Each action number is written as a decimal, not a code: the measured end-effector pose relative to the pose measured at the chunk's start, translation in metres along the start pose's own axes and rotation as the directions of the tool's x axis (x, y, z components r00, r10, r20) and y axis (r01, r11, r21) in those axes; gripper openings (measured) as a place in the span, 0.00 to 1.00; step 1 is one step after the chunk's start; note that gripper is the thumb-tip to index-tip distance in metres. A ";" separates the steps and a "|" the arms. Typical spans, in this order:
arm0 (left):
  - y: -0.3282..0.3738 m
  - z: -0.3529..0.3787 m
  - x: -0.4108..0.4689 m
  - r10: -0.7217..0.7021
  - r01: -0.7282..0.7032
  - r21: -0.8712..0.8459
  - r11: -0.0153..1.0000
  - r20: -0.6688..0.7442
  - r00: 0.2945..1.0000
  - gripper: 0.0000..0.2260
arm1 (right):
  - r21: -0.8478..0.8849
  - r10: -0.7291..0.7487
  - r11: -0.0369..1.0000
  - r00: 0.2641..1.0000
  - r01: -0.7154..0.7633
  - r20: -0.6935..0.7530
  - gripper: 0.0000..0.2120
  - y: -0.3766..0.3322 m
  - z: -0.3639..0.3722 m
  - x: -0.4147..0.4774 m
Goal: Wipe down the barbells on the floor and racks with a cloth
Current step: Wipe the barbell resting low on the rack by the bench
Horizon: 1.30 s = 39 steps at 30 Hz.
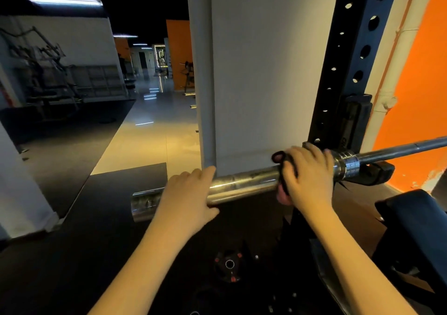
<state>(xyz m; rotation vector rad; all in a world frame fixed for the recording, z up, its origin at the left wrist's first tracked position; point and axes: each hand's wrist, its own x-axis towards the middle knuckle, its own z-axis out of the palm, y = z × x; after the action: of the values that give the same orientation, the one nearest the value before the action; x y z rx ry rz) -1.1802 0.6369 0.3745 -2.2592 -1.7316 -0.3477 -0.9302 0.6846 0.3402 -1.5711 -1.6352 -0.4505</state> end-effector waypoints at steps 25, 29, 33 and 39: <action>-0.042 -0.002 -0.032 -0.059 0.061 0.024 0.998 -0.074 0.996 0.36 | 0.024 -0.014 1.000 1.000 0.014 -0.017 0.16 -0.071 0.010 -0.011; -0.059 -0.001 -0.034 -0.172 0.172 -0.025 0.985 0.012 0.985 0.31 | 0.125 -0.228 0.966 0.974 0.226 0.003 0.15 -0.128 0.019 -0.034; -0.061 0.002 -0.034 -0.161 0.159 -0.143 0.977 -0.003 0.987 0.25 | 0.091 -0.370 0.926 0.928 0.365 0.044 0.16 -0.093 0.013 -0.017; -0.068 0.002 -0.036 -0.098 0.103 -0.238 0.966 0.033 0.995 0.28 | 0.065 -0.151 0.987 0.988 0.149 0.027 0.17 -0.136 0.020 -0.038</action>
<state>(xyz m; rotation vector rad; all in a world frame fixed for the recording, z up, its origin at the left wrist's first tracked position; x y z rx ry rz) -1.2553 0.6222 0.3647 -2.3482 -1.9115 -0.5865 -1.0692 0.6516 0.3363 -1.4210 -1.7832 -0.4499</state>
